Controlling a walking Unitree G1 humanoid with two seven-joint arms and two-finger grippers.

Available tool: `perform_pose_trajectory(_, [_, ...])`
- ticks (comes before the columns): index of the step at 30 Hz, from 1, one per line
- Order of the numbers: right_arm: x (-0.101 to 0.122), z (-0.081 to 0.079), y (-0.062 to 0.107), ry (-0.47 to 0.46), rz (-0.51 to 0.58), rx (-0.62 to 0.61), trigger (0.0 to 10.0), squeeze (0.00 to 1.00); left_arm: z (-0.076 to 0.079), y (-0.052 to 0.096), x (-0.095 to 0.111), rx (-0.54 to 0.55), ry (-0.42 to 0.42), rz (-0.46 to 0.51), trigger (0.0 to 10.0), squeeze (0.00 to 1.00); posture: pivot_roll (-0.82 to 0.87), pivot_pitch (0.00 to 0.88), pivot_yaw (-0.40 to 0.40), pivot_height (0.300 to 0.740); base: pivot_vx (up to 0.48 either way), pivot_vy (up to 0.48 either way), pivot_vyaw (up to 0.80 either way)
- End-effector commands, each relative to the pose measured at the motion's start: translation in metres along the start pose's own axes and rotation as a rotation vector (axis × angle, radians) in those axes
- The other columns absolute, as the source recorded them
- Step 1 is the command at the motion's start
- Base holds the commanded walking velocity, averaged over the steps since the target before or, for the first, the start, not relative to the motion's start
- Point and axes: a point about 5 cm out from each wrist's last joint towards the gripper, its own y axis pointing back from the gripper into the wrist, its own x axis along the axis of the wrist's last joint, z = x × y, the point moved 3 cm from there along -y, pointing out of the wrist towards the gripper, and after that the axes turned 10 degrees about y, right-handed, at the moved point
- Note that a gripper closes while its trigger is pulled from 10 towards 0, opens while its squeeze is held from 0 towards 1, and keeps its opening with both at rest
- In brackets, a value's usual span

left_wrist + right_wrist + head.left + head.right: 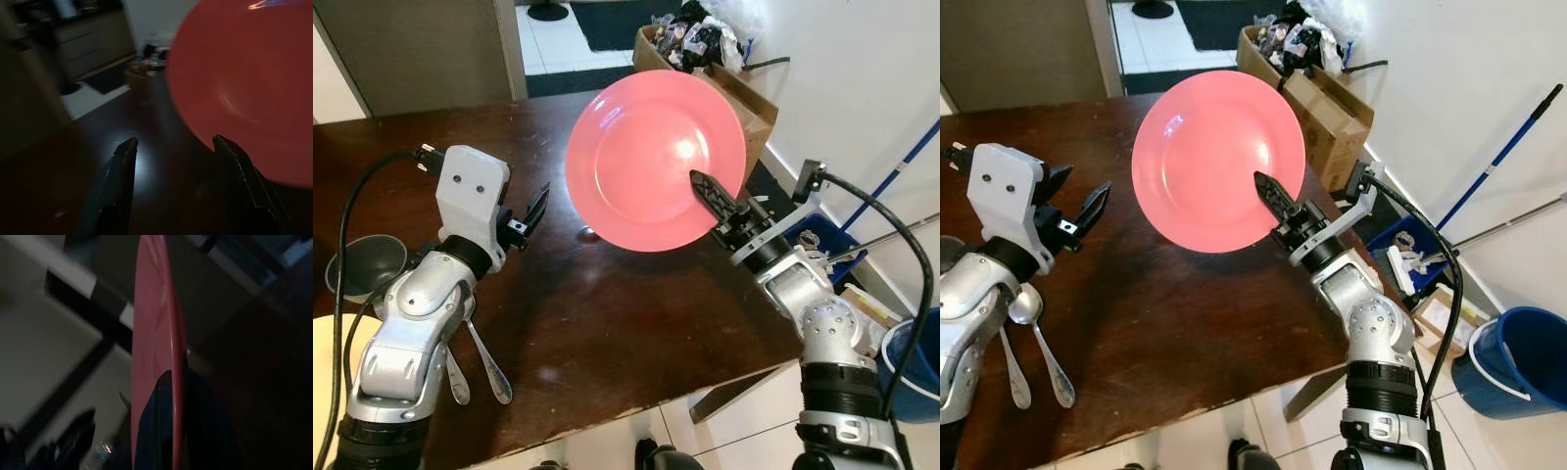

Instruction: Setting the table

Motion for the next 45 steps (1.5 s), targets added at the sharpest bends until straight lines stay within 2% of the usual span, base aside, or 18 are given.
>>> perform_pose_trajectory(1, [-0.010,0.011,-0.003,-0.090,-0.016,-0.067,10.0,0.00,0.005,0.003,-0.003,-0.039,0.008,-0.025,10.0,0.00,-0.03,0.076,0.043,0.740,0.000,0.000,0.00])
perform_pose_trajectory(3, [-0.014,0.012,-0.006,-0.108,-0.019,-0.084,10.0,0.00,0.005,0.003,-0.003,-0.041,0.004,-0.025,10.0,0.00,-0.03,0.076,0.043,0.740,0.000,0.000,0.00])
perform_pose_trajectory(4, [-0.025,0.019,-0.012,-0.113,-0.070,-0.152,10.0,0.00,0.005,0.003,-0.001,-0.043,-0.008,-0.023,10.0,0.00,-0.02,0.079,0.046,0.740,0.000,0.000,0.00])
perform_pose_trajectory(9, [-0.036,0.022,-0.019,-0.116,-0.128,-0.193,10.0,0.00,0.005,0.001,0.003,-0.057,-0.053,-0.022,10.0,0.00,-0.01,0.081,0.046,0.740,0.000,0.000,0.00])
perform_pose_trajectory(14, [-0.062,0.031,-0.027,-0.083,-0.288,-0.272,10.0,0.00,0.014,0.003,-0.001,-0.175,-0.130,-0.098,10.0,0.00,0.00,0.089,0.037,0.740,0.000,0.000,0.00])
perform_pose_trajectory(19, [-0.082,0.027,-0.028,-0.118,-0.368,-0.258,10.0,0.00,0.017,0.009,-0.010,-0.205,-0.163,-0.144,10.0,0.00,0.01,0.097,0.032,0.740,0.000,0.000,0.00])
perform_pose_trajectory(20, [-0.094,0.026,-0.027,-0.125,-0.413,-0.264,10.0,0.00,0.018,0.012,-0.013,-0.204,-0.163,-0.156,10.0,0.00,0.02,0.101,0.028,0.740,0.000,0.000,0.00])
perform_pose_trajectory(24, [-0.101,0.025,-0.027,-0.122,-0.428,-0.269,10.0,0.00,0.021,0.013,-0.014,-0.204,-0.155,-0.158,10.0,0.00,0.02,0.102,0.025,0.740,0.000,0.000,0.00])
perform_pose_trajectory(25, [-0.099,0.024,-0.028,-0.114,-0.416,-0.271,10.0,0.73,0.022,0.014,-0.015,-0.204,-0.152,-0.159,10.0,0.00,0.01,0.103,0.025,0.740,0.000,0.000,0.00])
perform_pose_trajectory(26, [-0.097,0.024,-0.029,-0.109,-0.407,-0.272,10.0,0.73,0.023,0.015,-0.015,-0.204,-0.150,-0.160,10.0,0.00,0.01,0.104,0.025,0.740,0.000,0.000,0.00])
perform_pose_trajectory(27, [-0.095,0.024,-0.030,-0.101,-0.397,-0.270,10.0,1.00,0.023,0.015,-0.016,-0.207,-0.148,-0.164,10.0,0.00,0.01,0.102,0.025,0.740,0.000,0.000,0.00])
perform_pose_trajectory(32, [-0.086,0.025,-0.032,-0.090,-0.361,-0.277,10.0,1.00,0.025,0.015,-0.019,-0.214,-0.146,-0.171,10.0,0.00,0.00,0.101,0.025,0.740,0.000,0.000,0.00])
perform_pose_trajectory(36, [-0.073,0.027,-0.030,-0.042,-0.315,-0.312,10.0,1.00,0.026,0.013,-0.019,-0.214,-0.140,-0.169,10.0,0.00,-0.01,0.098,0.023,0.740,0.000,0.000,0.00])
perform_pose_trajectory(39, [-0.061,0.019,-0.017,-0.007,-0.299,-0.336,10.0,1.00,0.026,0.012,-0.021,-0.210,-0.136,-0.168,10.0,0.00,-0.02,0.093,0.019,0.740,0.000,0.000,0.00])
perform_pose_trajectory(41, [-0.060,0.018,-0.016,-0.004,-0.301,-0.338,10.0,1.00,0.026,0.013,-0.021,-0.210,-0.135,-0.168,10.0,0.00,-0.02,0.093,0.019,0.740,0.000,0.000,0.00])
perform_pose_trajectory(42, [-0.057,0.018,-0.009,0.069,-0.312,-0.351,10.0,1.00,0.026,0.013,-0.021,-0.209,-0.133,-0.167,10.0,0.00,-0.02,0.092,0.016,0.740,0.000,0.000,0.00])
perform_pose_trajectory(43, [-0.055,0.017,-0.005,0.086,-0.313,-0.357,10.0,0.00,0.027,0.013,-0.021,-0.208,-0.132,-0.168,10.0,0.00,-0.03,0.090,0.014,0.740,0.000,0.000,0.00])
perform_pose_trajectory(45, [-0.049,0.016,0.004,0.115,-0.307,-0.383,10.0,0.00,0.026,0.013,-0.022,-0.207,-0.130,-0.168,10.0,0.00,-0.03,0.089,0.013,0.740,0.000,0.000,0.00])
